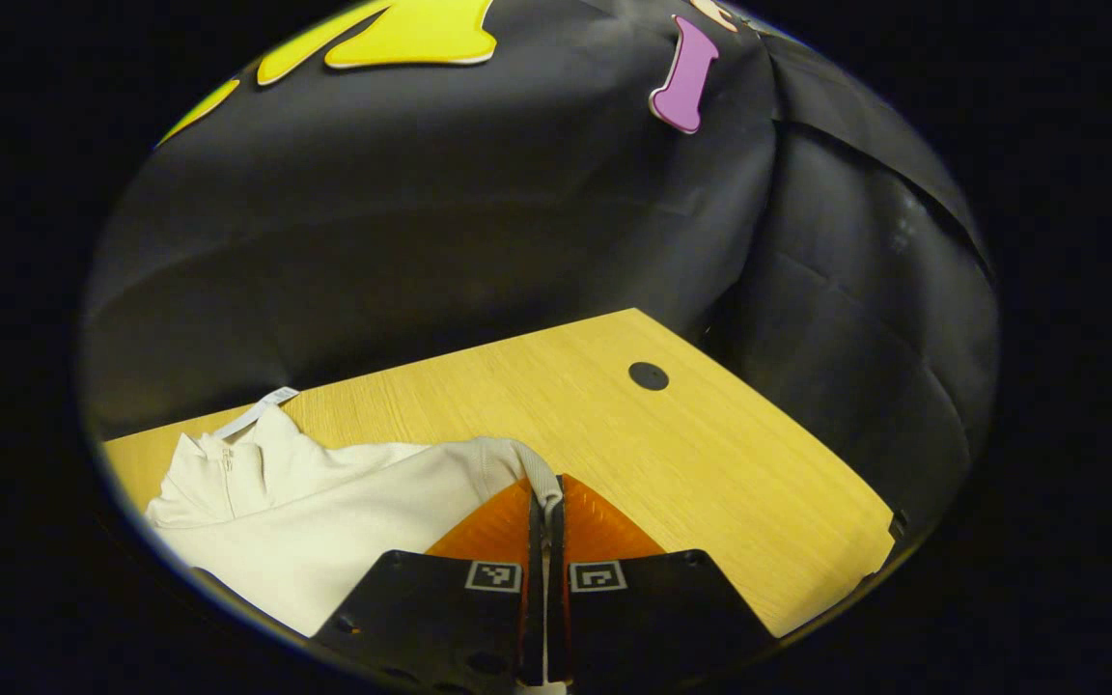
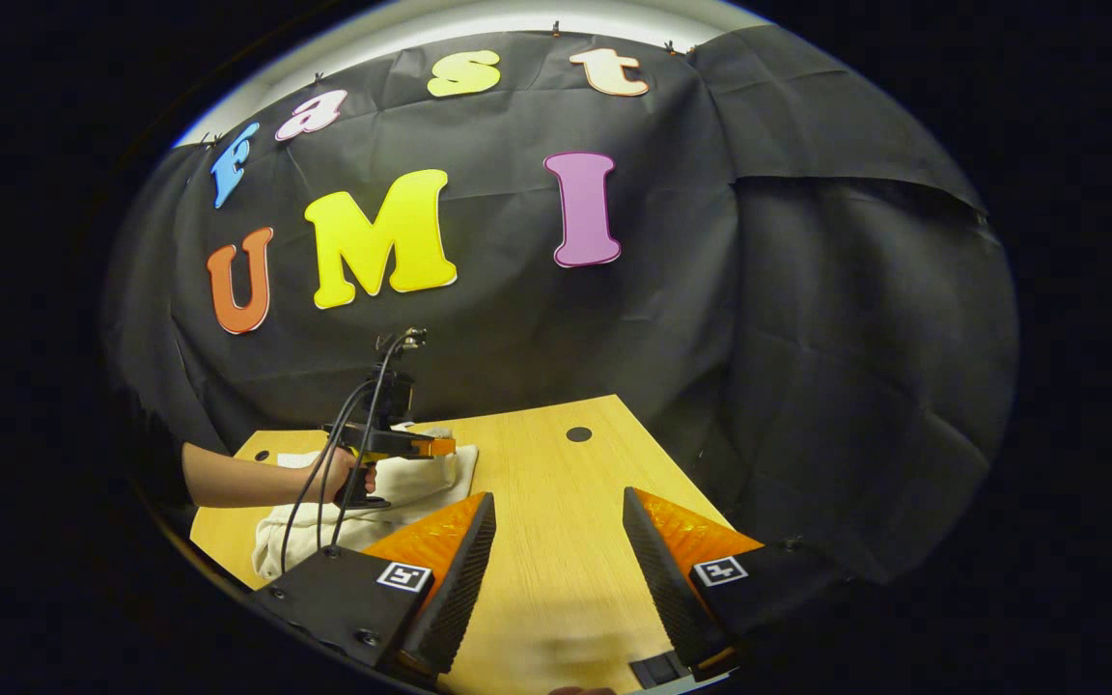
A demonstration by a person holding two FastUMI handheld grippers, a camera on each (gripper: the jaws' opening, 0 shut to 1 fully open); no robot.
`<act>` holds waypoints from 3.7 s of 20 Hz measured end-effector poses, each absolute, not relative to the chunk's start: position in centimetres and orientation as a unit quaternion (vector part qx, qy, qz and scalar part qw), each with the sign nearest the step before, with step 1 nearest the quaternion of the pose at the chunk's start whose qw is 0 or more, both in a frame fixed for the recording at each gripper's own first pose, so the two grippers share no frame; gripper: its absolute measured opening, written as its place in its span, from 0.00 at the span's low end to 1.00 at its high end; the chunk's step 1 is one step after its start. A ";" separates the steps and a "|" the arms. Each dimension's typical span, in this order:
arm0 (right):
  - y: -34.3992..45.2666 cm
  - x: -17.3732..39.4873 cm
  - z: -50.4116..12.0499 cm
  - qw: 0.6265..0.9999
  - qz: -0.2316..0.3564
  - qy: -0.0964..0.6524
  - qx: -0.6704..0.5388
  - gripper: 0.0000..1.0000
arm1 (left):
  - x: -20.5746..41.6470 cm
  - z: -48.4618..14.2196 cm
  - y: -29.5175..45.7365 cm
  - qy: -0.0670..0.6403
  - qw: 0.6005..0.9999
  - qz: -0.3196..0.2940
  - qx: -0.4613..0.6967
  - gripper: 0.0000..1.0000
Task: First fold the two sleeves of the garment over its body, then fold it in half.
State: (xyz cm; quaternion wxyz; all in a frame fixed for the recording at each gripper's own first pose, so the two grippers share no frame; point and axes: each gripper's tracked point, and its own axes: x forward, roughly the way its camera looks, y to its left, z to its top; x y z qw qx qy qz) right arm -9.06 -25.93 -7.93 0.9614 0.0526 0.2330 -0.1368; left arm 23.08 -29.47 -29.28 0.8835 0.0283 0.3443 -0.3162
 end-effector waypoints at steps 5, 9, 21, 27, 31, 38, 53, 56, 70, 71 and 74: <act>-24.8 -8.7 -7.9 0.961 -0.129 0.238 0.058 0.83 | 23.5 -29.6 -28.6 0.327 0.900 -0.285 0.031 0.20; -22.4 -7.2 -7.2 0.968 -0.099 0.225 0.053 0.83 | 22.9 -26.8 -25.3 0.293 0.922 -0.251 0.018 0.91; -11.3 -0.5 -5.2 0.986 0.021 0.162 0.038 0.84 | 12.3 -11.7 -7.5 0.164 0.983 -0.084 -0.017 0.98; -8.2 -0.6 -5.7 0.985 0.051 0.164 0.031 0.84 | 6.8 -10.1 -3.5 0.167 0.983 -0.062 -0.037 0.99; -7.9 -0.8 -6.5 0.983 0.054 0.171 0.031 0.84 | 4.6 -9.7 -1.8 0.159 0.986 -0.054 -0.025 0.98; -7.1 -1.2 -7.5 0.981 0.066 0.181 0.027 0.84 | 2.8 -10.2 -1.1 0.174 0.983 -0.051 -0.035 0.98; -13.3 -7.2 -21.4 0.928 0.063 0.366 0.016 0.86 | -6.2 -24.5 5.2 0.392 0.912 -0.120 0.000 0.99; -13.7 -8.6 -24.5 0.910 0.049 0.410 0.028 0.86 | -7.7 -27.5 7.1 0.431 0.895 -0.109 -0.036 0.99; -10.2 -9.1 -36.5 0.839 0.010 0.543 0.043 0.95 | -7.1 -30.8 6.2 0.513 0.844 -0.079 -0.136 0.95; -10.1 -9.1 -36.9 0.837 0.006 0.546 0.039 0.95 | -7.1 -31.0 6.2 0.521 0.840 -0.073 -0.130 0.93; -10.1 -9.3 -37.3 0.830 -0.017 0.557 0.020 0.93 | -7.1 -31.3 6.5 0.533 0.836 -0.058 -0.118 0.81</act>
